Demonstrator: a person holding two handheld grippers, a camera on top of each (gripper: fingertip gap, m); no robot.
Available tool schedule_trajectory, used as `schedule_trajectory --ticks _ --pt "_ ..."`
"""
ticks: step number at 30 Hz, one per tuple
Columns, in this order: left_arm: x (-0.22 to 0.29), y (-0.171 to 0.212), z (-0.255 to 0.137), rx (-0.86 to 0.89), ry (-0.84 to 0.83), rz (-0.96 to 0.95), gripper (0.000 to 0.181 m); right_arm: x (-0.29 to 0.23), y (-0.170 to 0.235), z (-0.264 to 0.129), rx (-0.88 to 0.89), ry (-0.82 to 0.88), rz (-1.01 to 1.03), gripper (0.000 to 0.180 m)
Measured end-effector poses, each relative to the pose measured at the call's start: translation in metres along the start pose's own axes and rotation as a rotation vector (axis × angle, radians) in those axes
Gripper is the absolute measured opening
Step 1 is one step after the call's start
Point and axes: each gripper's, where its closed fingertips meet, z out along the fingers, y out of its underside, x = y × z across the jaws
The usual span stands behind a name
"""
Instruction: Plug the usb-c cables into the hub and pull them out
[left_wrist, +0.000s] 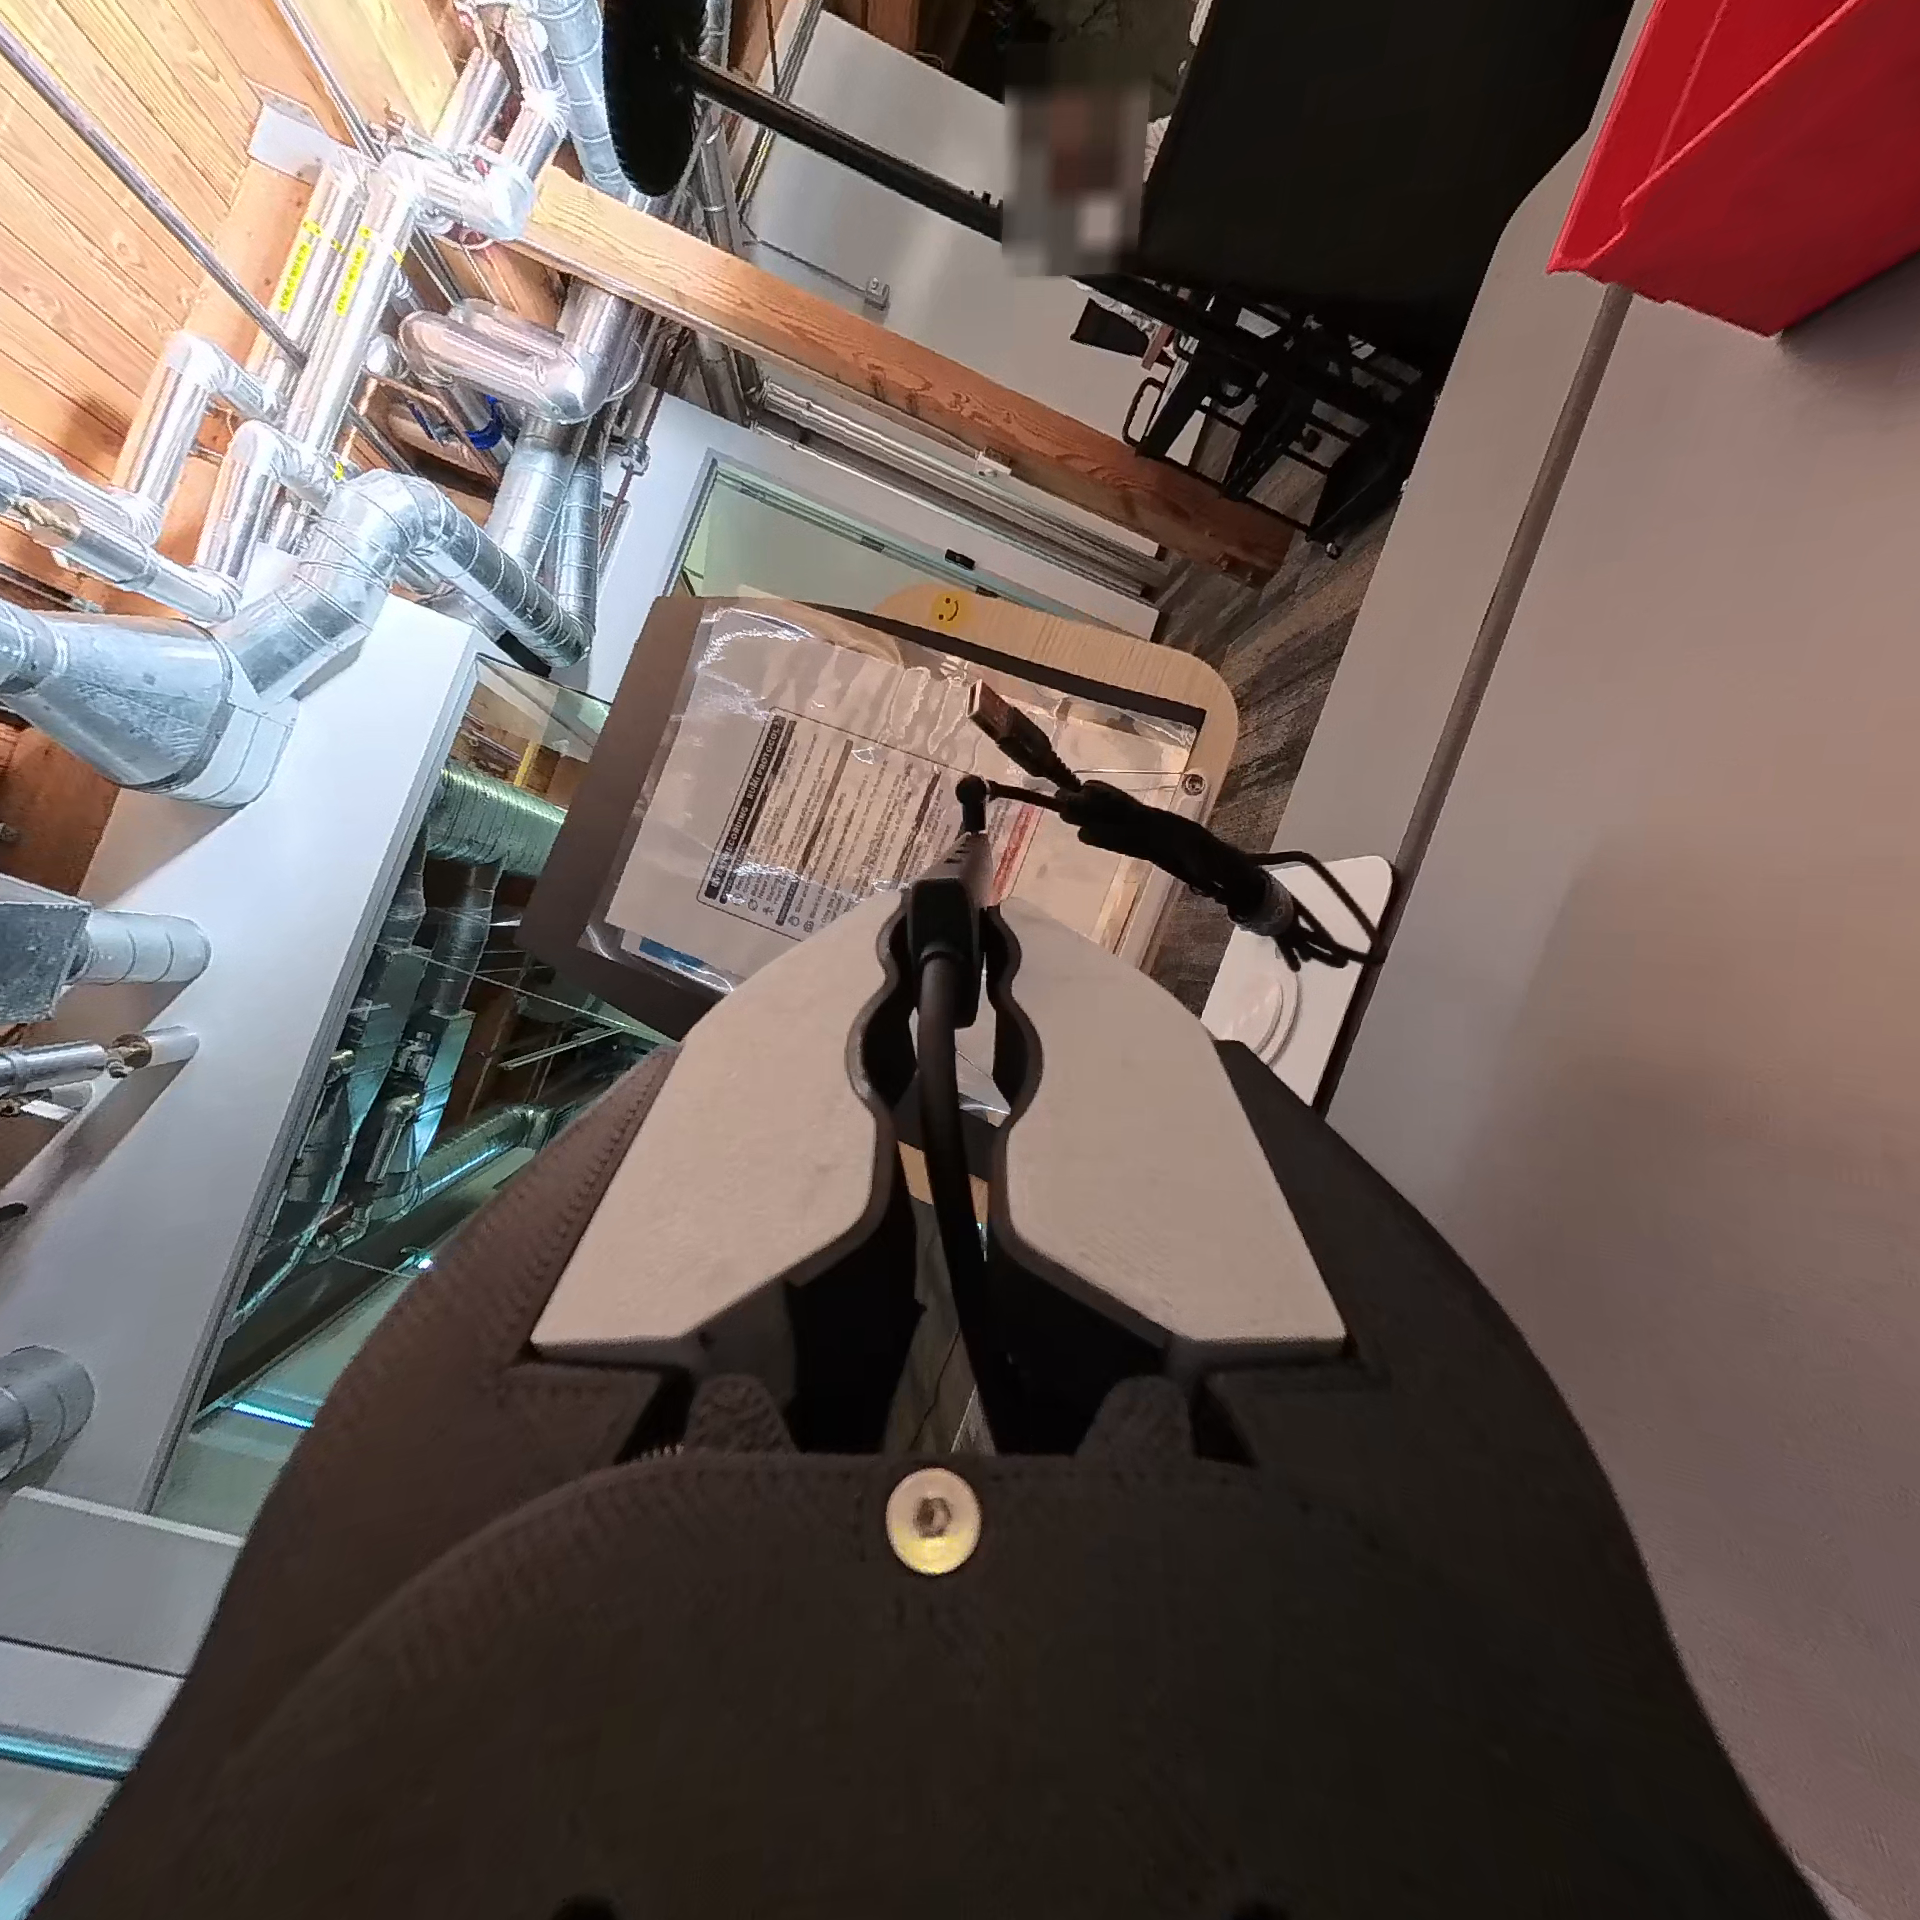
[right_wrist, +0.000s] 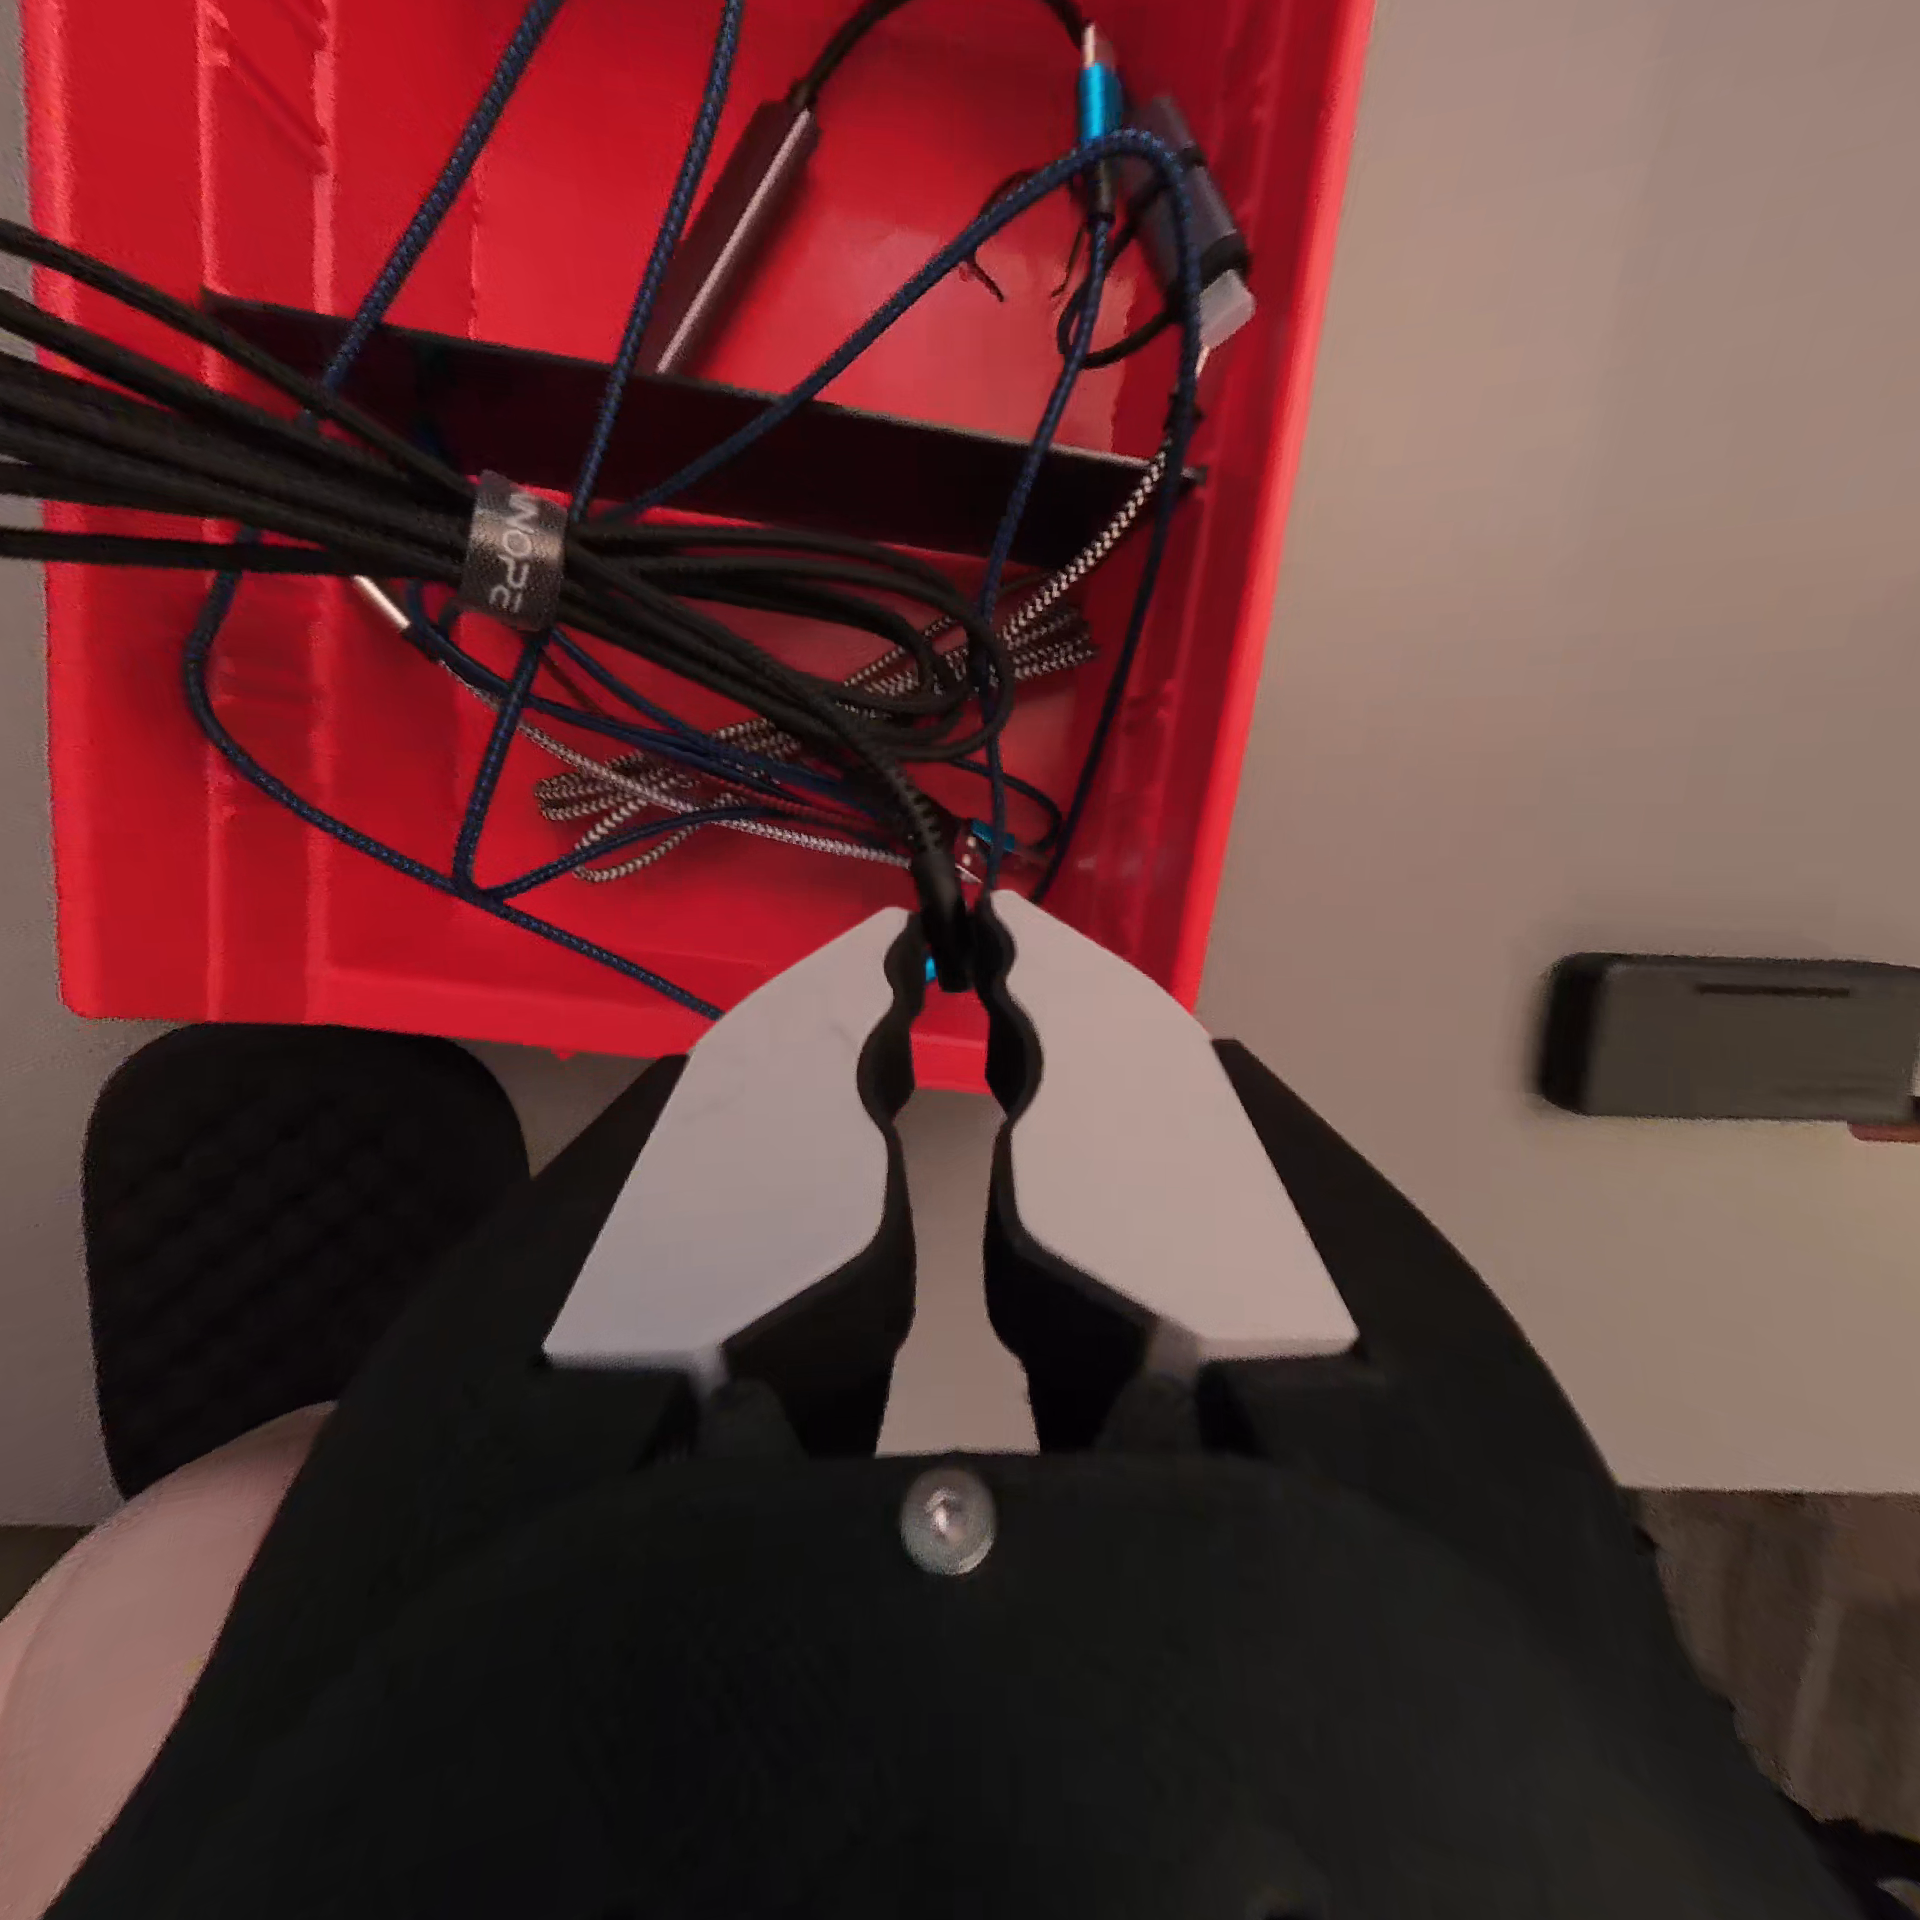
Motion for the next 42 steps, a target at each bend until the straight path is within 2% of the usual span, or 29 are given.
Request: schedule_trajectory --ticks 4,8,12,15,19,22,24,26,30,34,37,42 --pt "-0.001 -0.003 -0.002 0.004 0.000 -0.005 0.010 -0.001 -0.007 0.010 0.003 0.000 -0.007 0.012" --pt "-0.004 -0.005 -0.004 0.016 0.005 -0.031 0.010 -0.013 0.001 0.028 -0.097 -0.080 0.010 0.021" --pt "-0.010 -0.006 -0.008 0.047 0.004 -0.078 0.010 -0.016 -0.020 0.011 0.027 -0.055 0.002 0.034" --pt "-0.015 -0.011 -0.012 0.084 -0.006 -0.114 0.010 -0.021 -0.043 -0.018 0.140 0.075 -0.090 0.040" --pt "-0.013 -0.026 -0.017 0.166 0.013 -0.141 0.010 -0.082 -0.115 -0.073 0.495 0.123 -0.351 0.043" --pt "-0.006 -0.043 -0.023 0.255 0.058 -0.152 0.010 -0.180 -0.168 -0.126 0.923 0.062 -0.689 0.047" --pt "-0.002 -0.053 -0.028 0.310 0.090 -0.175 0.010 -0.264 -0.171 -0.156 1.239 -0.144 -0.888 0.052" --pt "0.000 -0.061 -0.032 0.356 0.117 -0.201 0.010 -0.328 -0.151 -0.166 1.421 -0.365 -1.060 0.056" --pt "0.005 -0.074 -0.042 0.429 0.165 -0.192 0.010 -0.379 -0.130 -0.156 1.375 -0.595 -1.164 0.053" --pt "0.012 -0.080 -0.046 0.441 0.182 -0.115 0.010 -0.384 -0.122 -0.176 1.419 -0.743 -1.111 0.042" --pt "0.018 -0.084 -0.050 0.450 0.201 -0.056 0.010 -0.379 -0.125 -0.172 1.430 -0.631 -1.150 0.034" --pt "0.030 -0.089 -0.054 0.441 0.241 0.014 0.010 -0.386 -0.118 -0.138 1.330 -0.334 -1.408 0.030"
